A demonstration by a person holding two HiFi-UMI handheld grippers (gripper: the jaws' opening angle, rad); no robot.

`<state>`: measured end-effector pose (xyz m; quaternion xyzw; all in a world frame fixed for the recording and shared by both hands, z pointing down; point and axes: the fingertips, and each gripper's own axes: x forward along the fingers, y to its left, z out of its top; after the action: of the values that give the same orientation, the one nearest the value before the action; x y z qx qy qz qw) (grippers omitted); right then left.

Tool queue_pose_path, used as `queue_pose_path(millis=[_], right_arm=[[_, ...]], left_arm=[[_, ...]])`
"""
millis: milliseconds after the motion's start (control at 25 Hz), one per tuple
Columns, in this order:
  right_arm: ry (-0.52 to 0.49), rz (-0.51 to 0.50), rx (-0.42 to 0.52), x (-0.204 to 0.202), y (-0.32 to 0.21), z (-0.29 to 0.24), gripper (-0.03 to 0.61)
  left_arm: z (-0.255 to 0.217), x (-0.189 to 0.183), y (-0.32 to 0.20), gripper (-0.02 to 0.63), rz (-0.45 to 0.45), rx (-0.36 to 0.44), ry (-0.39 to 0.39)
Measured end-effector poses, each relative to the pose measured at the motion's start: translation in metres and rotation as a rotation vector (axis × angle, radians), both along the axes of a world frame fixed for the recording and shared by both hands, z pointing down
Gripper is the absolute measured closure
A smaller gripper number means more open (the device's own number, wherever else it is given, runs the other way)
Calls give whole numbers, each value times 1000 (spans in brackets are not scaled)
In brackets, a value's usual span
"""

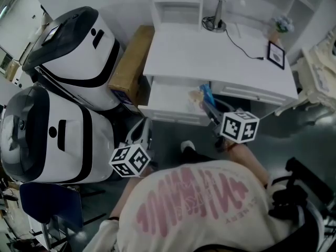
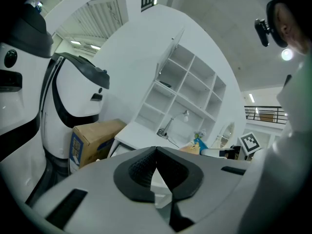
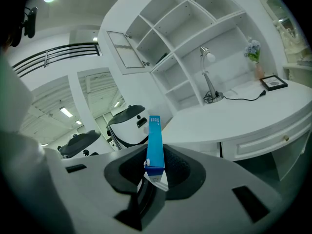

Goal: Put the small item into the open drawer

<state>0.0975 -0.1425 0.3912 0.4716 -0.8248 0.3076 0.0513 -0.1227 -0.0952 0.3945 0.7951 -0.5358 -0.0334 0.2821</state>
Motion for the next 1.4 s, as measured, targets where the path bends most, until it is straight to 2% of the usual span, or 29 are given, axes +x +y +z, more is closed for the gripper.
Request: queue_pose_path(millis=[280,560,840,1160,1400], right_arm=[[14,-66,-15,-14,-65,6,483],[37,-161,-74,-34,-108,36,483],[75,-284,-157,-51,-127,80,482],[164,-431,-234,-74,-129,129,482],[201,-493,-286,-83,-128,156,482]], left_arm=[[14,-7,-59,584,-41,-22,8],[47,-12,-92,583,-78,-103,-1],[70,-18,-93,584,-155,-183,8],[82,-36,-87,583,-245,-232,-11],[88,-52,-76,583,-317,-263,-4]])
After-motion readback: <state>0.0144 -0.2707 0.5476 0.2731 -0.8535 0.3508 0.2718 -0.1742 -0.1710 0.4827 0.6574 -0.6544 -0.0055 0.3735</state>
